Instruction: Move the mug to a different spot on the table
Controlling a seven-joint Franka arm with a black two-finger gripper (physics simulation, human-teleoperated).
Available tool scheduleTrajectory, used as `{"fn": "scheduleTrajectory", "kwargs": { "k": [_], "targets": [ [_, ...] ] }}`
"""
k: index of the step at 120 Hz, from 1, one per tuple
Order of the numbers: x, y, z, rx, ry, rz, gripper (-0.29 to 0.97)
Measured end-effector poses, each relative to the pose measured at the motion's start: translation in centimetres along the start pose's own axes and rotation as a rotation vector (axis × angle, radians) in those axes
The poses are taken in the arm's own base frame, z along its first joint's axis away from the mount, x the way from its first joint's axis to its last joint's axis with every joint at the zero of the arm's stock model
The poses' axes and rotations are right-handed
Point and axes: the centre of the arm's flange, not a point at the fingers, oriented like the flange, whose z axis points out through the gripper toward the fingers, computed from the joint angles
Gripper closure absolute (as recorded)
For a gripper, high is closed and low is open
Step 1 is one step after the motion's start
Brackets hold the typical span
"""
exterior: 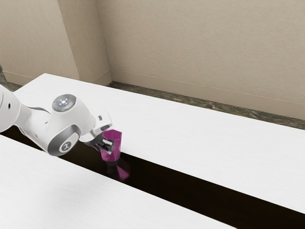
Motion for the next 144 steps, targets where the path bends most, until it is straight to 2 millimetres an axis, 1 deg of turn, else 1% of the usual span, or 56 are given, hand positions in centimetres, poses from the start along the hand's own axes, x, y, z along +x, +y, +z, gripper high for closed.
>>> {"fn": "scheduleTrajectory", "kwargs": {
  "k": [9, 18, 42, 69, 112, 122, 132, 136, 144],
  "targets": [
    [0.2, 0.1, -0.8, 0.0, -0.005, 0.0, 0.32],
    [0.4, 0.0, -1.7, 0.004, -0.018, -0.003, 0.25],
    [0.5, -0.4, -3.2, 0.017, -0.058, -0.012, 0.12],
    [0.2, -0.7, -2.9, 0.032, -0.101, -0.017, 0.06],
    [0.7, -0.6, -3.2, 0.032, -0.104, -0.025, 0.04],
    [1.3, -0.4, -3.9, 0.027, -0.087, -0.027, 0.03],
    [2.1, 0.1, -5.1, 0.022, -0.076, -0.024, 0.03],
    [2.8, 0.5, -5.9, 0.015, -0.08, -0.036, 0.03],
    [5.2, 1.3, -8.3, 0.0, -0.101, -0.065, 0.03]
  ]
}}
